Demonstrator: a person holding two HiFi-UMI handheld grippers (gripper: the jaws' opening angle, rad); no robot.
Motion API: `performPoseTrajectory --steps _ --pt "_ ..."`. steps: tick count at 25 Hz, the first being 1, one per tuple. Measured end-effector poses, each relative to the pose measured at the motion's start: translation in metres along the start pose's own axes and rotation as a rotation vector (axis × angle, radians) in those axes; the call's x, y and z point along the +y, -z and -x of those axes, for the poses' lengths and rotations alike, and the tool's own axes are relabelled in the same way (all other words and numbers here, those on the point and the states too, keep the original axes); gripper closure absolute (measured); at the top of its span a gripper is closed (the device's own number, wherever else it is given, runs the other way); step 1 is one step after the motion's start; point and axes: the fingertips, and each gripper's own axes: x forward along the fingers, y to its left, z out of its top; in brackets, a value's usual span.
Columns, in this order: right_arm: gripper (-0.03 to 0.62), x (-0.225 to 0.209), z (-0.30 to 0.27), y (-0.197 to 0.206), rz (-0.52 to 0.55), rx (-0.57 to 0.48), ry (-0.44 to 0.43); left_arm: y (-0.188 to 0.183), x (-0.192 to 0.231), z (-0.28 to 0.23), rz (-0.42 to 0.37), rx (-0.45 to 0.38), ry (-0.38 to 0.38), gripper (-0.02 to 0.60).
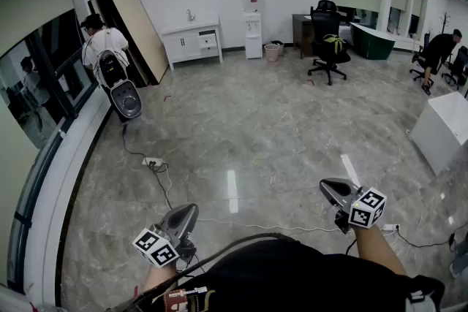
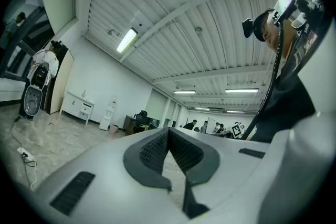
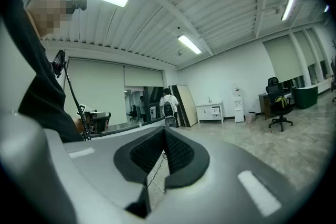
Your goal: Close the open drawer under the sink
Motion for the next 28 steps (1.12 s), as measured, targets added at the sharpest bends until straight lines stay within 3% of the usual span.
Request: performPoseTrajectory --steps 13,28 --pt "0.595 -0.002 0.011 0.007 0.007 0.004 0.009 0.012 -0.008 -0.002 0.002 0.002 0.013 0.581" --pt "0.592 -0.031 0.051 0.004 -0.072 -0.022 0.022 0.018 -0.042 -0.034 0.007 0.021 0.017 0.581"
